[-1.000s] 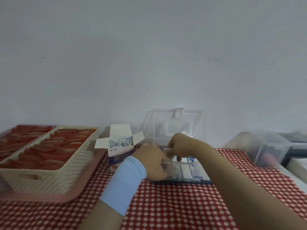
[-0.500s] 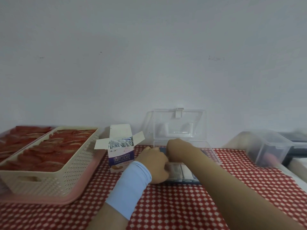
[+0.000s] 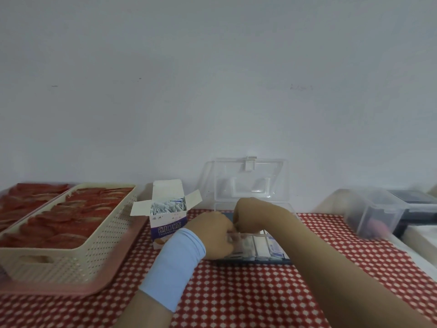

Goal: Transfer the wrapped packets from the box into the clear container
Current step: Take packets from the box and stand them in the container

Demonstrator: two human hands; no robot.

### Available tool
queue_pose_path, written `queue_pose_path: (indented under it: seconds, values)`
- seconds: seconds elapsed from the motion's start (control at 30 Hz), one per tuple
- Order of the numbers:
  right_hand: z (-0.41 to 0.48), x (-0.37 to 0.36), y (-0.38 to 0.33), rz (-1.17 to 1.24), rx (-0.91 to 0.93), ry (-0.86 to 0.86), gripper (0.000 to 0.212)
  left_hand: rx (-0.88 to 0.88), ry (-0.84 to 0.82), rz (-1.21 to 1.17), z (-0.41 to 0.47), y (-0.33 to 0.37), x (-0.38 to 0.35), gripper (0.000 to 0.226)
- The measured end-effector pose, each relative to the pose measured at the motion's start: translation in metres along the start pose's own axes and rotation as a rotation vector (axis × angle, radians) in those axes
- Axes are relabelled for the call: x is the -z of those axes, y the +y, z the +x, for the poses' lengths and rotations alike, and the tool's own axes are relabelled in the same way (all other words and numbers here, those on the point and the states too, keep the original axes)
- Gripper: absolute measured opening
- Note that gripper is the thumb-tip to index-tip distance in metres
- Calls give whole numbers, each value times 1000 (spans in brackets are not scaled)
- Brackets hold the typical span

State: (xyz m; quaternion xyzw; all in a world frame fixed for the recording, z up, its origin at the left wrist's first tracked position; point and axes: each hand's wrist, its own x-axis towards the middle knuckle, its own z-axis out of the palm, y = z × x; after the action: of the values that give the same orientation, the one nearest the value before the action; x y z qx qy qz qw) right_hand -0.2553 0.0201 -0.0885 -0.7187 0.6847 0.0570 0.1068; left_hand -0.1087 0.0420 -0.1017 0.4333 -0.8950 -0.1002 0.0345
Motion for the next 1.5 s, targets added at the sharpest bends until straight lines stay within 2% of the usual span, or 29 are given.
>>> queue_pose_path:
  seconds: [0.1,0.2,0.33,0.43,0.5,0.6,0.63,0.73,0.83,0.97,1.03,1.17,1.4,1.5]
  values:
    - [-9,18,5,175,40,26,23,-32,125,-154,-11,-7,24,25]
    - [-16,41,5,287,66,183,21,-2,303,-293,-26,-27,49,20]
    - [-19,60,-14,445,113,364,15,172,470,-296,-38,-74,58,11]
    - [-16,60,-43,496,215,386,13,249,459,-225,-42,-97,53,12]
    - [-8,54,-64,455,271,385,14,266,416,-175,-43,-108,49,23]
    - [5,44,-84,351,294,413,17,289,295,-73,-40,-119,40,66]
    - [9,41,-89,320,297,417,19,299,295,-53,-39,-123,37,73]
    - [22,34,-104,140,289,410,21,294,348,-35,-35,-132,31,71]
    - [36,30,-115,-62,194,396,19,277,377,-109,-34,-139,28,73]
    - [50,22,-123,-187,120,401,24,273,374,-198,-34,-141,28,75]
    - [52,21,-126,-185,122,393,21,281,409,-229,-32,-141,27,71]
    - [49,26,-128,-83,124,390,19,278,478,-252,-29,-141,25,36]
    - [39,19,-112,266,148,553,13,288,621,-446,-30,-134,24,29]
    - [37,9,-109,404,182,560,18,303,628,-444,-30,-133,20,15]
